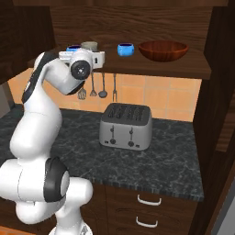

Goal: Gather all objects into one cabinet and sort the glasses and bowls to opposite sides.

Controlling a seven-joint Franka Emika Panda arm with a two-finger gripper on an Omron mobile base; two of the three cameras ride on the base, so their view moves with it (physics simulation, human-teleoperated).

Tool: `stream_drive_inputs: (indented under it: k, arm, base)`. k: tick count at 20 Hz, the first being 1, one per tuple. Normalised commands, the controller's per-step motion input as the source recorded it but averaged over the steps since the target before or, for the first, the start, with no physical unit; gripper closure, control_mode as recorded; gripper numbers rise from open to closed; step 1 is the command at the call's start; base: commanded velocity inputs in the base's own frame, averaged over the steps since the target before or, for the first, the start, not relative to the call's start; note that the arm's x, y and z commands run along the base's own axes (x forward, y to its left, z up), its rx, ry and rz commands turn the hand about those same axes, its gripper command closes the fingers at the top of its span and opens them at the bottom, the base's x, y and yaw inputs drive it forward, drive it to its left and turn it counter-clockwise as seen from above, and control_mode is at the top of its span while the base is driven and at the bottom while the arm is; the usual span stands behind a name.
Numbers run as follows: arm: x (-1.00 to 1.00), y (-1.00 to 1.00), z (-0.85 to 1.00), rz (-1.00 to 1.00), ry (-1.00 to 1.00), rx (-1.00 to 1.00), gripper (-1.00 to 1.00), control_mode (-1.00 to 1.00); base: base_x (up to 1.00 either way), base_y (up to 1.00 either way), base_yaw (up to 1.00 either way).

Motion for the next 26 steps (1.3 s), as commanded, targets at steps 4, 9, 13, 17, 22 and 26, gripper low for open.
stream_drive_inputs:
  k: [4, 9, 13, 17, 22, 26]
  arm:
    - [-0.88, -0.17, 0.33, -0.13, -0.05, 0.03, -1.00, -1.00]
    - [-0.92, -0.12, 0.21, -0.22, 0.00, 0.12, -1.00, -1.00]
    - [-0.13, 0.06, 0.03, -0.07, 0.00, 0.08, -1.00, -1.00]
    - [-0.66, -0.01, 0.58, -0.02, -0.03, 0.06, -1.00, -1.00]
    - [-0.67, -0.03, 0.57, -0.16, 0.17, 0.19, -1.00, -1.00]
    - [-0.51, -0.25, 0.00, -0.21, 0.62, 0.22, -1.00, -1.00]
  base:
    - [0.00, 0.00, 0.00]
    - [0.00, 0.00, 0.00]
    - [0.00, 0.00, 0.00]
    - [0.00, 0.00, 0.00]
    - [0.00, 0.00, 0.00]
    - [0.00, 0.00, 0.00]
